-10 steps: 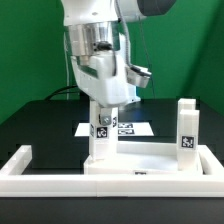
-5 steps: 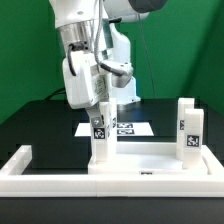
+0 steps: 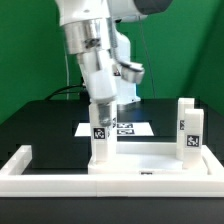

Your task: Assemble desk

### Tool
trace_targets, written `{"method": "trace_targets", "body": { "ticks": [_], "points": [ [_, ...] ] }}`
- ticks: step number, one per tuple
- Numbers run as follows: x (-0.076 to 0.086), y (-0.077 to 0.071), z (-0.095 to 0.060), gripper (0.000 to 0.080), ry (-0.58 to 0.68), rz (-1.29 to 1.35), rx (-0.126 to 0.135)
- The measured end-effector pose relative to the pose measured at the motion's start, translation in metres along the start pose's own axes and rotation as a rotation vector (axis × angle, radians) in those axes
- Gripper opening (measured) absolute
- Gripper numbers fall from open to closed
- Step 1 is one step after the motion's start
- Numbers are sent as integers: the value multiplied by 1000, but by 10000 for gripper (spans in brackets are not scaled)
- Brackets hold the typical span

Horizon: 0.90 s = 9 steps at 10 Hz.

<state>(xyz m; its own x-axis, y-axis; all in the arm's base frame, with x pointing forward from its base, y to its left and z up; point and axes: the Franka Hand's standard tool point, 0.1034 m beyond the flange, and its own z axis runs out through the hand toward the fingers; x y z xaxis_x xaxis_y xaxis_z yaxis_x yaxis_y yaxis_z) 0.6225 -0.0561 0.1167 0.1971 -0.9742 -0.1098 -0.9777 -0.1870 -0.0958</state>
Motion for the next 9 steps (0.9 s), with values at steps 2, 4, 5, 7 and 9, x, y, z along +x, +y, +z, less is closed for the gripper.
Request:
{"method": "trace_targets", "body": {
  "ticks": [2, 4, 5, 7, 9],
  "points": [
    [2, 1, 1, 649, 1, -165, -3],
    [3, -4, -2, 649, 38, -529, 12],
    [3, -5, -2, 649, 42, -751, 2],
    [9, -21, -10, 649, 17, -1023, -17],
    [9, -21, -9, 649, 23, -1051, -16]
  ]
}}
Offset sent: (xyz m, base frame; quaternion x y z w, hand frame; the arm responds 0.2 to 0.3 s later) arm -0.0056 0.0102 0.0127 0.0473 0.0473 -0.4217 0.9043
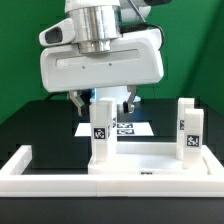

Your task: Assemble desk

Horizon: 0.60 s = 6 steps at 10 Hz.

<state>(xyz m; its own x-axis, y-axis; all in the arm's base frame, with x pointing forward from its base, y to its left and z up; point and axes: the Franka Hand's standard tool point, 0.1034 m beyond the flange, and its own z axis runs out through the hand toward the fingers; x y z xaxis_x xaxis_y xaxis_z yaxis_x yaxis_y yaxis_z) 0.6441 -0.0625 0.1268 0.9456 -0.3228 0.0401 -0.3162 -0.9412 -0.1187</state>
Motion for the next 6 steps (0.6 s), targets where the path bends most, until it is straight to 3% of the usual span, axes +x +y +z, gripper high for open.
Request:
{"method": "trace_targets", "body": {
  "ticks": [1, 2, 3, 4, 6],
  "points": [
    [0, 1, 0, 502, 0, 2, 0],
    [0, 1, 0, 502, -1, 23, -1],
    [0, 1, 1, 364, -1, 66, 1],
    [1, 1, -1, 302, 4, 163, 1],
    [2, 4, -1, 301, 10, 317, 2]
  ]
}}
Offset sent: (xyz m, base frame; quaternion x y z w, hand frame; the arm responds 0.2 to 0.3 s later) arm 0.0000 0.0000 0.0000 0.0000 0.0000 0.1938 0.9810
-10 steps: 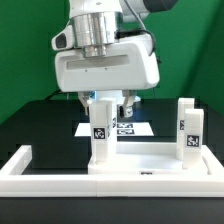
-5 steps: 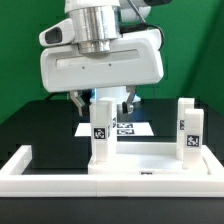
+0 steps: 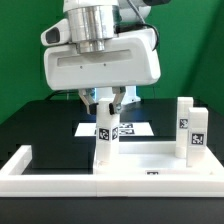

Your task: Assemble desk

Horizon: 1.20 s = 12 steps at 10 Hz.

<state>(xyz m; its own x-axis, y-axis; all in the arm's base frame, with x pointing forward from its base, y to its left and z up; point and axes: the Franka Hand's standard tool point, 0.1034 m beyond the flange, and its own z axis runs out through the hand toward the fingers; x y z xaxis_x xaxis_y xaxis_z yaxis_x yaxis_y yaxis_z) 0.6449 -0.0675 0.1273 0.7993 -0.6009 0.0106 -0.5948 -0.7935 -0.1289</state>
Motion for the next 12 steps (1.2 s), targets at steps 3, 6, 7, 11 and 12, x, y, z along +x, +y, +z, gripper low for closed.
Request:
{"method": "trace_targets", "body": {
  "ticks": [3, 6, 7, 11, 12],
  "points": [
    [5, 12, 0, 299, 20, 518, 27],
    [6, 8, 1, 299, -46, 929, 84],
    [7, 8, 0, 299, -49, 1016, 83],
    [6, 2, 2, 343, -10, 781, 81],
    [-1, 0, 7, 550, -9, 602, 80]
  ]
}}
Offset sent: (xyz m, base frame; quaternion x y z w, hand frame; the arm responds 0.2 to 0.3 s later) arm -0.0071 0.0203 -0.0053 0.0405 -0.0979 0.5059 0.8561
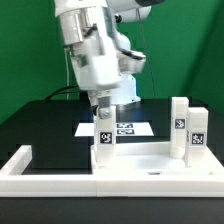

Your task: Assemble desk

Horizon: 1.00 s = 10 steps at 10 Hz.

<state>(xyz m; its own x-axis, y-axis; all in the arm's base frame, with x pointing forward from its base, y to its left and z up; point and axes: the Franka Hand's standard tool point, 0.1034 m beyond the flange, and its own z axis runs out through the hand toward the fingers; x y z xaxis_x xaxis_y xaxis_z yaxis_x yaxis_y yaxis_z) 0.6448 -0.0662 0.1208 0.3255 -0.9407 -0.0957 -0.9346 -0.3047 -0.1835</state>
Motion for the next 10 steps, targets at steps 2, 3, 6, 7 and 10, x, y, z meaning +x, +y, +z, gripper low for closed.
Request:
{"method": "trace_targets", "body": {
  "ticks": [2, 3, 6, 7, 10],
  "points": [
    [-2, 3, 2, 626, 22, -116, 6],
    [-1, 3, 3, 645, 23, -210, 3],
    [-1, 1, 4, 649, 33, -632, -26],
    [-3, 0, 6, 649, 9, -792, -34],
    [-1, 0, 8, 649, -2, -826, -43]
  ]
}}
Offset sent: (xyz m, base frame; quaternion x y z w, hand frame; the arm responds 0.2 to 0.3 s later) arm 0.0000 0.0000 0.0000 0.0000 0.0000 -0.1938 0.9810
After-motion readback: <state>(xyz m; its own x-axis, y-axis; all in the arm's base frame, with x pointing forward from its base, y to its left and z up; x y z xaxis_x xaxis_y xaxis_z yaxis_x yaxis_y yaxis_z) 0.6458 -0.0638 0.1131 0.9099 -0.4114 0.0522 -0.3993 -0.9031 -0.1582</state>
